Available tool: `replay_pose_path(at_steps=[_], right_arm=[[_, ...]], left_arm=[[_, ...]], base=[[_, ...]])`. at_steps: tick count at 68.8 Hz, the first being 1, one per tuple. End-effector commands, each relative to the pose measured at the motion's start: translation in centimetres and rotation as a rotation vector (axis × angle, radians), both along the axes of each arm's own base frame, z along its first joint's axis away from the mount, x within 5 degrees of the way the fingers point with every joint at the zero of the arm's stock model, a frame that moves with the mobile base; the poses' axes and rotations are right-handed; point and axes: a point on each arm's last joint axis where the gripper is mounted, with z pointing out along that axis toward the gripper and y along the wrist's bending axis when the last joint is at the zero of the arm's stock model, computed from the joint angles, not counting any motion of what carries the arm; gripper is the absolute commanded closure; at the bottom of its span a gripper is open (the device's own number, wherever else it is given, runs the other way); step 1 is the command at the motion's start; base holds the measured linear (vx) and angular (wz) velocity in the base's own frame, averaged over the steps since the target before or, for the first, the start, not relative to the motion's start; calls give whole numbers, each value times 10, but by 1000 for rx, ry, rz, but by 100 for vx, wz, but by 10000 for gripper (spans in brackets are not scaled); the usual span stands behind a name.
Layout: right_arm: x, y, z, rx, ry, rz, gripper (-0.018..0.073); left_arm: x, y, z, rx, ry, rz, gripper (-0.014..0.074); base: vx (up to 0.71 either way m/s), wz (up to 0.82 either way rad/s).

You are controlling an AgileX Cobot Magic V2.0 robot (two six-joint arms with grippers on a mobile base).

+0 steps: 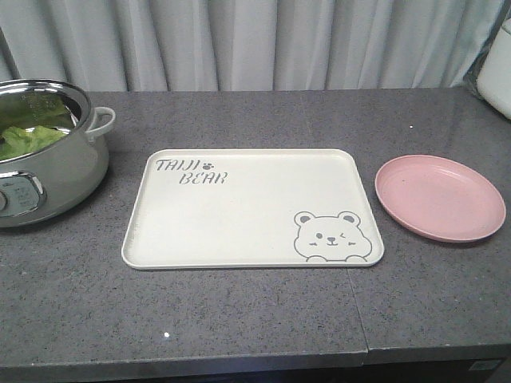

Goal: Transfer vegetables to tray and serve
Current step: 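Stop the base in front of the cream tray and pink plate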

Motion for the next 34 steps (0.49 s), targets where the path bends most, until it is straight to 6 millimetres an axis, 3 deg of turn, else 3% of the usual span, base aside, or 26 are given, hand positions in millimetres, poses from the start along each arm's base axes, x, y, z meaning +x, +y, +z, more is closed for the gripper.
replay_pose_path(at_steps=[1,34], right_arm=[[0,0,3,-3,-70,-4,561],[0,0,3,-3,-72,-4,561]], left_arm=[[0,0,-1,-14,-64,5,602],[0,0,-1,-14,-64,5,602]], base=[[0,0],[0,0]])
